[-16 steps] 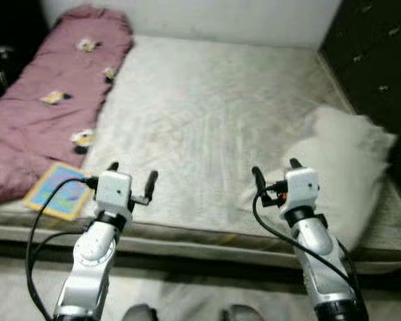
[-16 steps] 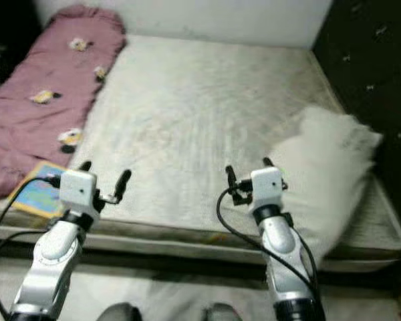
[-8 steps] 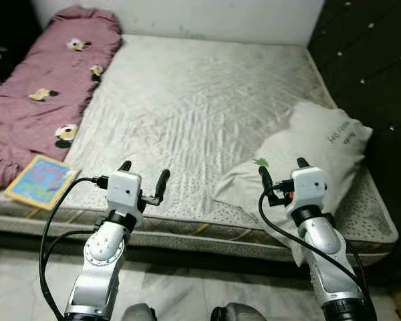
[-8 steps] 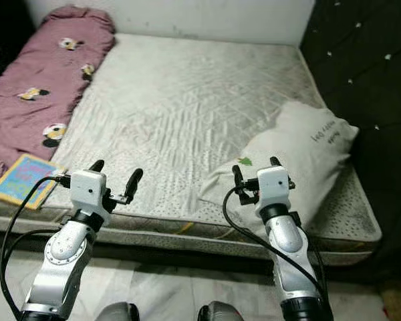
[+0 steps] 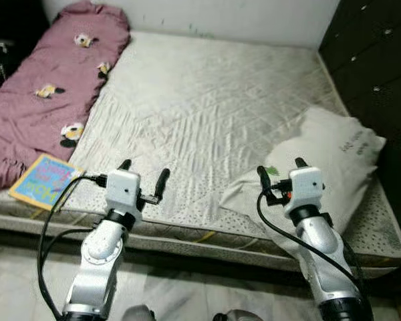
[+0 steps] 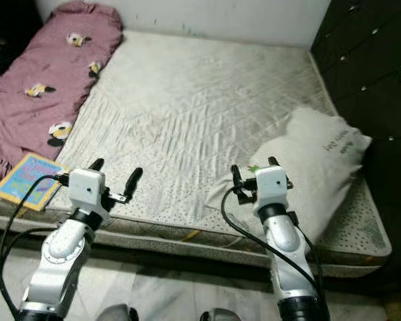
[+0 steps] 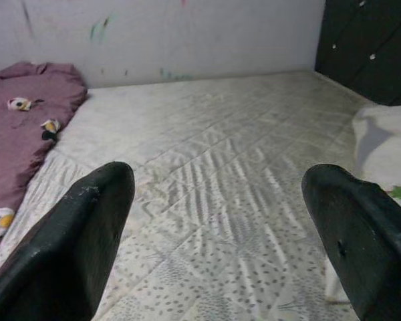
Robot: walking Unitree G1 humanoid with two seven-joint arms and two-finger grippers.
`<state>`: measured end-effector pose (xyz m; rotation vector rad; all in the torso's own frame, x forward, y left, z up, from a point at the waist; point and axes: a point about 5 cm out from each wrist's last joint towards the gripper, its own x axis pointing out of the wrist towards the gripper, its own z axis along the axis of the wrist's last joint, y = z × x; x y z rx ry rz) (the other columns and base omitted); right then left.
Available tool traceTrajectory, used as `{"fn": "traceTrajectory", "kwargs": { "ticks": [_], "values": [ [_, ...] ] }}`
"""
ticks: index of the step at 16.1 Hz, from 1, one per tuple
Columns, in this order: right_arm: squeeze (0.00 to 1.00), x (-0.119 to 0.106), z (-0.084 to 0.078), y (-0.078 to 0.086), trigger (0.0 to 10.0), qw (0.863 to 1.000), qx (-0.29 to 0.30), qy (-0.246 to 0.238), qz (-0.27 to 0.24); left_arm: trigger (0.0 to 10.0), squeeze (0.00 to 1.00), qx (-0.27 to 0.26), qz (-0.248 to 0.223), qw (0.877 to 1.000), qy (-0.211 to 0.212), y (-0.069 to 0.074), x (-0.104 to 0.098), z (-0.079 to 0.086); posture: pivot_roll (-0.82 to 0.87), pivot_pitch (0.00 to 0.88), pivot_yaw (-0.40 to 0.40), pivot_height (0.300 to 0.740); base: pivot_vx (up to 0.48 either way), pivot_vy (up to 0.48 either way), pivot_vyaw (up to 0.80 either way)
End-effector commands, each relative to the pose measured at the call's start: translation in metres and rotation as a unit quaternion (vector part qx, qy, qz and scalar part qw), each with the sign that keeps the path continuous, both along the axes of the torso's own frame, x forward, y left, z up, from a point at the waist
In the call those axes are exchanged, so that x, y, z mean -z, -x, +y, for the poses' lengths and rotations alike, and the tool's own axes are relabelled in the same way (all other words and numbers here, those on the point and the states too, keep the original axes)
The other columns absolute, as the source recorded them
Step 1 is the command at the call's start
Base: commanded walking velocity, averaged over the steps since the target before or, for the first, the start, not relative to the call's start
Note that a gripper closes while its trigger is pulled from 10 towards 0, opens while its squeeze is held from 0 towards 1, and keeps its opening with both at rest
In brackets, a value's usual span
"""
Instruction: Clean up the room
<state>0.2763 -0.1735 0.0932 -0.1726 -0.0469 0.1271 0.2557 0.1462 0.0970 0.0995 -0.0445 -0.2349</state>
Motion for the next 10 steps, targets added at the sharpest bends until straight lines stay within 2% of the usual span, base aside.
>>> {"fn": "traceTrajectory", "kwargs": {
  "ticks": [1, 3, 9, 10],
  "values": [
    [0.00, 0.0001, -0.0044, -0.0011, 10.0, 1.000, 0.010, 0.001, 0.002, 10.0, 0.00, 0.006, -0.009, 1.000, 0.000, -0.0017, -0.0037, -0.0026, -0.02, 0.073, -0.033, 0.740, 0.304, 0.000, -0.48],
    [0.00, 0.0002, -0.0045, -0.0014, 10.0, 1.000, 0.010, 0.001, 0.002, 10.0, 0.00, 0.005, -0.009, 1.000, 0.000, -0.0018, -0.0036, -0.0026, -0.02, 0.073, -0.033, 0.740, 0.302, 0.000, 0.00],
    [0.00, 0.0009, -0.0046, -0.0015, 10.0, 1.000, 0.011, 0.001, 0.004, 10.0, 0.00, -0.003, -0.005, 1.000, -0.006, -0.0021, -0.0023, -0.0024, -0.02, 0.073, -0.034, 0.740, 0.000, 0.000, 0.00],
    [0.00, 0.0013, -0.0042, -0.0010, 10.0, 1.000, 0.011, 0.000, 0.006, 10.0, 0.00, -0.002, -0.006, 1.000, -0.007, -0.0014, -0.0025, -0.0022, -0.02, 0.076, -0.034, 0.740, 0.000, 0.000, -0.56]
  ]
}}
